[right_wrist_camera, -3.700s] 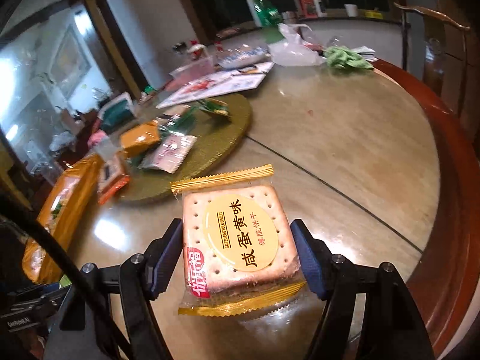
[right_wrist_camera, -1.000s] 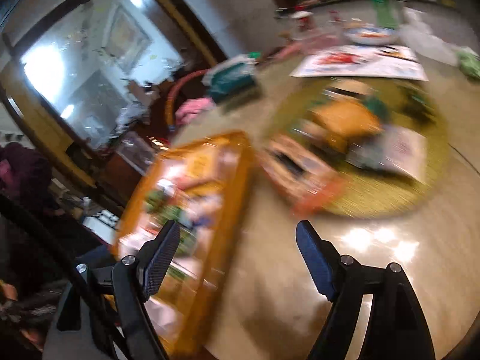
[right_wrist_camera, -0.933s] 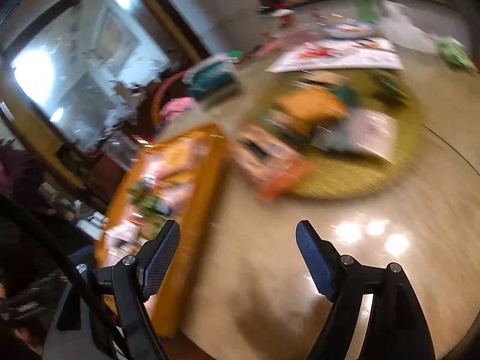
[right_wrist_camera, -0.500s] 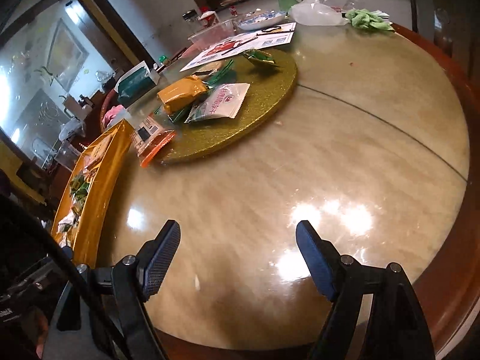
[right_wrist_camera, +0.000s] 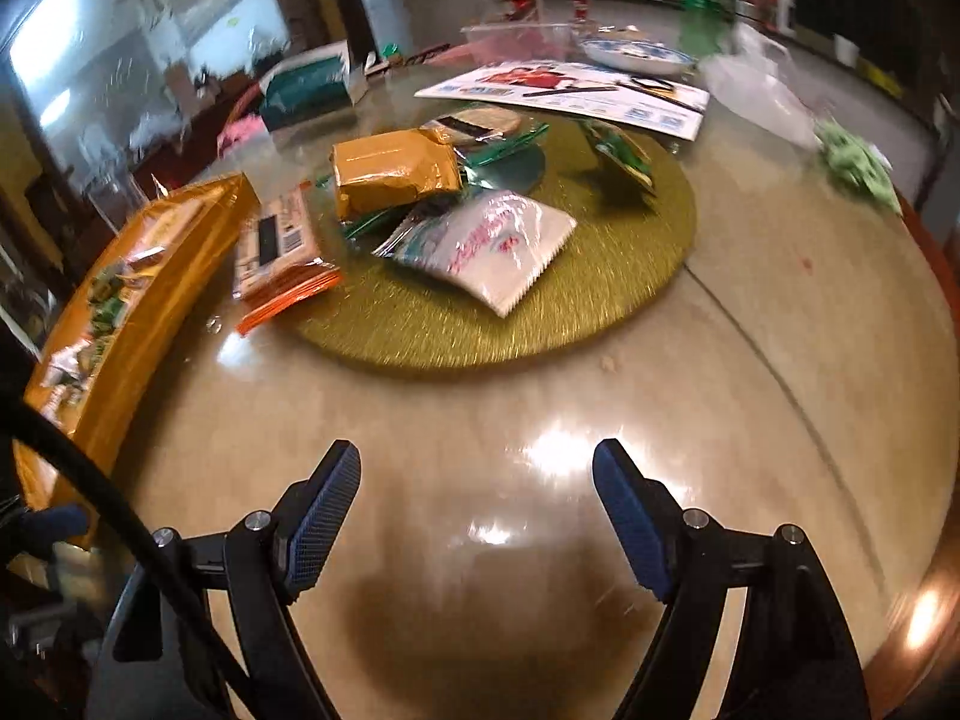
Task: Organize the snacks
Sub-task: 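Grasp the white Dole sachet with the right tool, then grasp long orange-ended biscuit pack with left tool while right holds Dole sachet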
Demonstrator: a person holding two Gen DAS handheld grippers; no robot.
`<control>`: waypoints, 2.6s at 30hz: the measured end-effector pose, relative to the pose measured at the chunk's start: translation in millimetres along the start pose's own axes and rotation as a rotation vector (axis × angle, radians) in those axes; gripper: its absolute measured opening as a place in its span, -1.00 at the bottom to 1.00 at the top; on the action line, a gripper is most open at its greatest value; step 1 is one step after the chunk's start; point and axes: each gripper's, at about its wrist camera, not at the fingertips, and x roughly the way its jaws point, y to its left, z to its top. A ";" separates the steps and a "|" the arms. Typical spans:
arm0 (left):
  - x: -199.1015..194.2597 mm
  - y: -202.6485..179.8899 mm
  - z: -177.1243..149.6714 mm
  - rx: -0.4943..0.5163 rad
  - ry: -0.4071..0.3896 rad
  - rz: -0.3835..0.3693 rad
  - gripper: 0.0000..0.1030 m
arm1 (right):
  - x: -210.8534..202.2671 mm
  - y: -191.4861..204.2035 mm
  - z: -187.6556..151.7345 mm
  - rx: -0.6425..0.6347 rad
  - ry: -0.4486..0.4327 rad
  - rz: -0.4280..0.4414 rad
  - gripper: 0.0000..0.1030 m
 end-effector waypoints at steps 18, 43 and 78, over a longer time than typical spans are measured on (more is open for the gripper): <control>-7.7 6.4 0.4 -0.016 -0.016 -0.070 0.65 | 56.6 17.7 88.9 -0.252 0.034 -0.004 0.53; 20.8 -10.2 61.7 -0.171 -0.008 0.049 0.65 | -44.6 -3.2 -62.3 0.146 -0.108 -0.223 0.25; 46.8 -25.6 11.4 0.123 0.064 0.266 0.43 | -45.5 -17.1 -62.9 0.205 -0.148 -0.121 0.28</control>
